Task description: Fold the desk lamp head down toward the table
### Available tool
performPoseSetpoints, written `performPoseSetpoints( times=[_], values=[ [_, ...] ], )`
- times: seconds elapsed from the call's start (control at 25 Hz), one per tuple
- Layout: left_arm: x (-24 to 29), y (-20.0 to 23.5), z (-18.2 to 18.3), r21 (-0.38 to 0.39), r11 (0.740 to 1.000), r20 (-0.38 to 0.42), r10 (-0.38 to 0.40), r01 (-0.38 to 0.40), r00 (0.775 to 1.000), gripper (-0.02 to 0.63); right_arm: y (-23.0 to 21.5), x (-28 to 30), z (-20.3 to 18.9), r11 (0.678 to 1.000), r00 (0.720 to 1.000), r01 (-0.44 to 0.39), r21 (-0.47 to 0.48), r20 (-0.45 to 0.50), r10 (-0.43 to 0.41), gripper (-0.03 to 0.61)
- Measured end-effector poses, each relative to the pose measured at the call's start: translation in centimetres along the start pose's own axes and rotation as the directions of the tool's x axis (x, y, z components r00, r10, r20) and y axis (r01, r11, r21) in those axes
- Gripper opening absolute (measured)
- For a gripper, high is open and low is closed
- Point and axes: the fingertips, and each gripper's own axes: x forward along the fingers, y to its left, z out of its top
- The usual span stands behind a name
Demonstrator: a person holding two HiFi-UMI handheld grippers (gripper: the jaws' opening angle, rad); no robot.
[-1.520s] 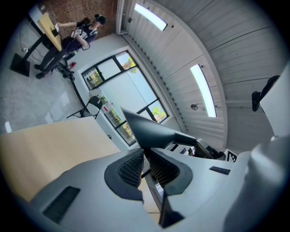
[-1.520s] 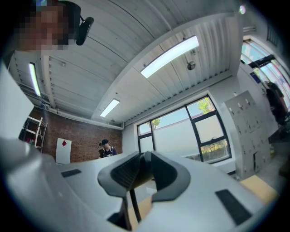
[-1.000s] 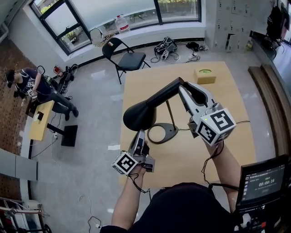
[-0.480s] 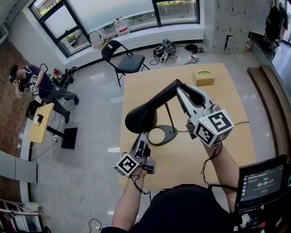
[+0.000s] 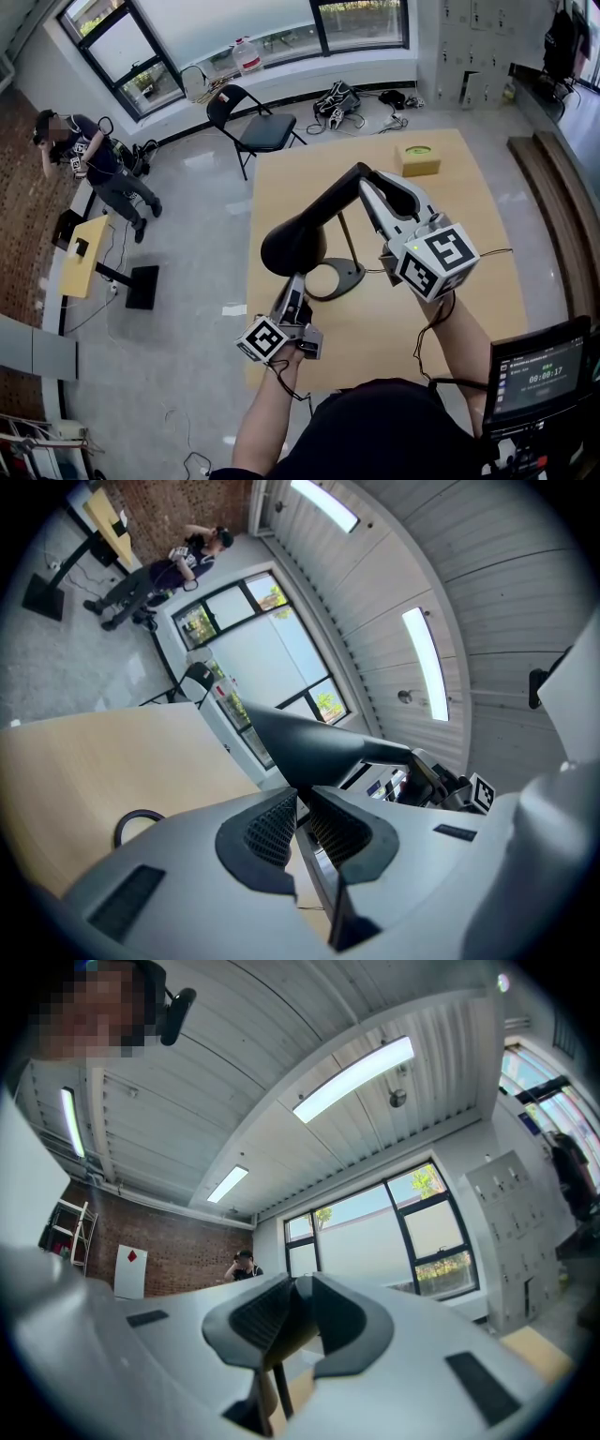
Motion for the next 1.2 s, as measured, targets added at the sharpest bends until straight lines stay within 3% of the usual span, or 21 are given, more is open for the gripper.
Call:
performPoseSetpoints(
  times=[0.4,0.6,0.8,0.92,0.96,1.04,1.2],
  values=[
    [-0.5,0.3,0.0,0.018,1.0,0.002,0.003,-0.003,1.0,0.044,0.0,-0.2,0.1,1.0,1.0,-0.006,0.013,0.016,0.006,0.081],
    [-3.0,1.9,0.2,-0.052,0.998,0.039,0.049,-0.047,0.998,0.044,-0.7,-1.6,0.3,0.998,0.998,0.039,0.054,0.054,-0.041,0.081],
    [-4.5,0.3,1.0,0.032,0.999,0.04,0.043,-0.044,0.998,0.044,0.4,-2.7,-1.8,0.995,1.0,0.019,0.102,0.013,-0.021,0.081],
    [-5.1,-1.9,0.5,0.143,0.989,0.012,0.031,-0.032,0.999,0.044,2.0,-3.9,-4.0,0.989,0.999,-0.01,0.145,-0.035,0.016,0.079],
    [-5.1,-2.8,0.2,0.192,0.981,-0.004,0.021,-0.019,1.0,0.044,2.6,-4.4,-4.8,0.987,0.998,-0.023,0.157,-0.053,0.032,0.051],
    [-4.9,-4.5,-0.6,0.3,0.954,-0.043,0.002,0.011,0.999,0.044,3.9,-5.5,-6.3,0.982,0.994,-0.057,0.183,-0.085,0.073,0.005],
    [-4.6,-8.0,-3.1,0.478,0.875,-0.14,-0.013,0.08,0.99,0.044,6.5,-8.0,-9.8,0.969,0.977,-0.103,0.225,-0.162,0.142,0.005]
  ],
)
